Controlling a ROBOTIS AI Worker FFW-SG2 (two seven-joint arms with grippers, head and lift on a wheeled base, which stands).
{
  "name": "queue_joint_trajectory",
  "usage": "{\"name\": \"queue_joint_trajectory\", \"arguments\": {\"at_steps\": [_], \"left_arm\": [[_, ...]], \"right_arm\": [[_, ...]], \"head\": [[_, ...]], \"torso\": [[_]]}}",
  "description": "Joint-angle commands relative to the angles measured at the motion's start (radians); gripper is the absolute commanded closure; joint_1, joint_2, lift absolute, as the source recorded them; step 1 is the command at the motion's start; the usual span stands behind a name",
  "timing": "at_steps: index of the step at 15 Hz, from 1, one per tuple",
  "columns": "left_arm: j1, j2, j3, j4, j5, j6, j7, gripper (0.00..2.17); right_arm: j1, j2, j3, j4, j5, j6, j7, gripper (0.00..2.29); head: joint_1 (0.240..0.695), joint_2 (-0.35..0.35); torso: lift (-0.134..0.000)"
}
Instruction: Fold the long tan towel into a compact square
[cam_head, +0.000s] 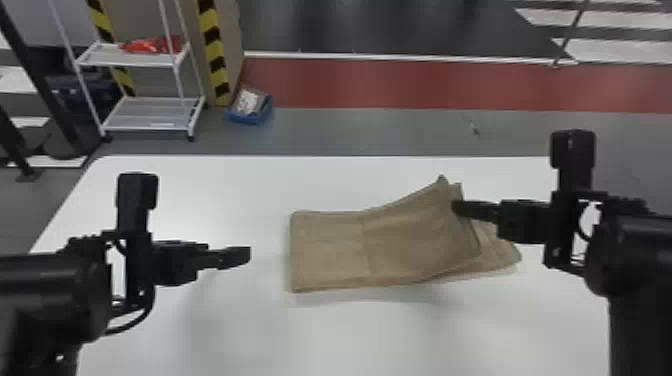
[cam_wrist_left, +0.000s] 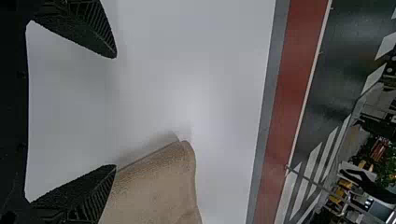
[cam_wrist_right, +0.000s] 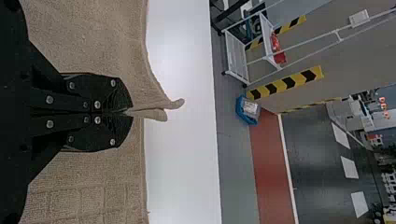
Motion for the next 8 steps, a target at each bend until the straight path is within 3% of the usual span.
{"name": "queue_joint_trajectory", "arguments": {"at_steps": [1, 4, 7, 8], "left_arm": [[0.005, 0.000, 0.001, -0.003, -0.002, 0.004, -0.001, 0.04], [0.011, 0.000, -0.001, -0.006, -0.003, 0.004, -0.004, 0.04], [0.016, 0.002, -0.001, -0.006, -0.003, 0.004, -0.004, 0.04], [0.019, 0.003, 0.001, -0.006, -0.002, 0.001, -0.005, 0.04]], "right_arm": [[-0.004, 0.002, -0.022, -0.001, -0.022, 0.037, -0.003, 1.51], [-0.012, 0.002, -0.045, 0.013, -0.003, 0.031, -0.007, 1.51], [-0.010, 0.002, -0.048, 0.112, 0.032, -0.034, -0.011, 1.49], [-0.012, 0.002, -0.048, 0.137, 0.038, -0.043, -0.012, 1.37]], "head": [[0.695, -0.045], [0.695, -0.050], [0.695, -0.068], [0.695, -0.072]], "torso": [[-0.125], [-0.125], [-0.125], [-0.125]]}}
